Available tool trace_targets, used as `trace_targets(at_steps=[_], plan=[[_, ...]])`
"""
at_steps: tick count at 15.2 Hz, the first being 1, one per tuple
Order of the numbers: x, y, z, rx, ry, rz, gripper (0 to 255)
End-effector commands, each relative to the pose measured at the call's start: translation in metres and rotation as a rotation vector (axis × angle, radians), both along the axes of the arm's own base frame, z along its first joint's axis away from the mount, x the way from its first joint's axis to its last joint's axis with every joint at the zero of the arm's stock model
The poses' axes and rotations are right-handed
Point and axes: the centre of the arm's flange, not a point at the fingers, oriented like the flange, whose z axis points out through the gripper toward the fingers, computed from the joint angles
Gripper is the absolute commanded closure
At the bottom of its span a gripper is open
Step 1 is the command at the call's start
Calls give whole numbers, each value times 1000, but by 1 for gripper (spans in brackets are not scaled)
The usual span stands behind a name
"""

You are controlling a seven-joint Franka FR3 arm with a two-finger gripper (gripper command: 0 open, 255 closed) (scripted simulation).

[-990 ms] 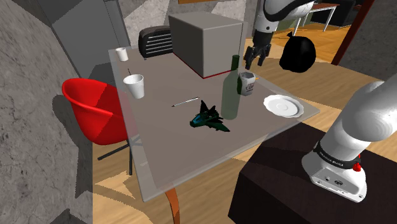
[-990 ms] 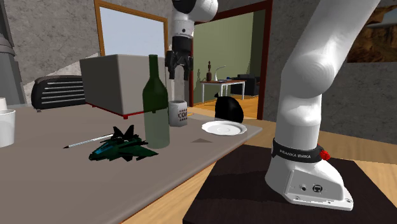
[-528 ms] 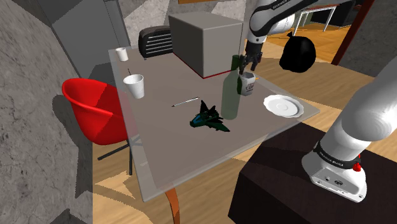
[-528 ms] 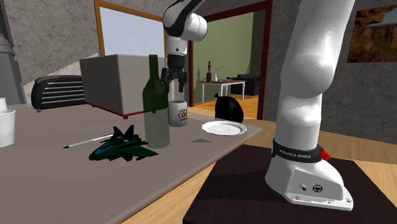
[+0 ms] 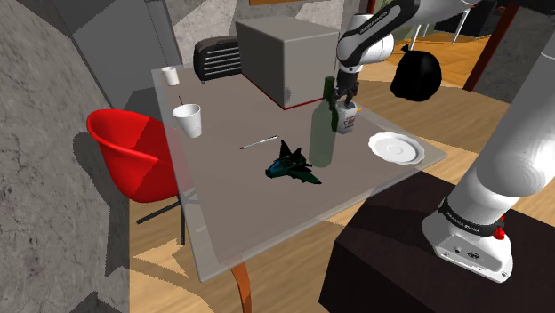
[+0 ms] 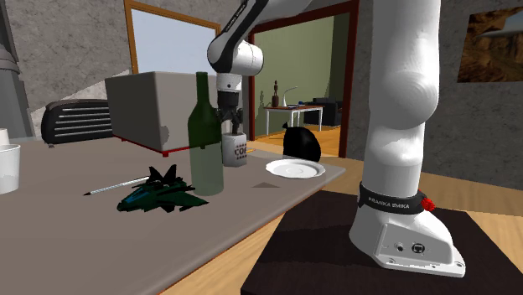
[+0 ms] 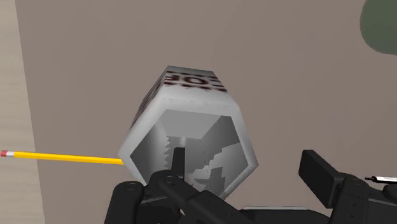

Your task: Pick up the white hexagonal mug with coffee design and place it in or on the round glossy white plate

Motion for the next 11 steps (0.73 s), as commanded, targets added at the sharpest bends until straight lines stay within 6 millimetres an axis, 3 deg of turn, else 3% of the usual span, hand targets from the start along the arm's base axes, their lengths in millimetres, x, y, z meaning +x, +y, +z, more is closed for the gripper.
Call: trace_targets(at_steps=[1,5,11], plan=[[2,0,-11,-1,-1,-1,0],[3,0,-29,-1,-1,-1,0],[3,0,-29,-1,-1,-1,0]])
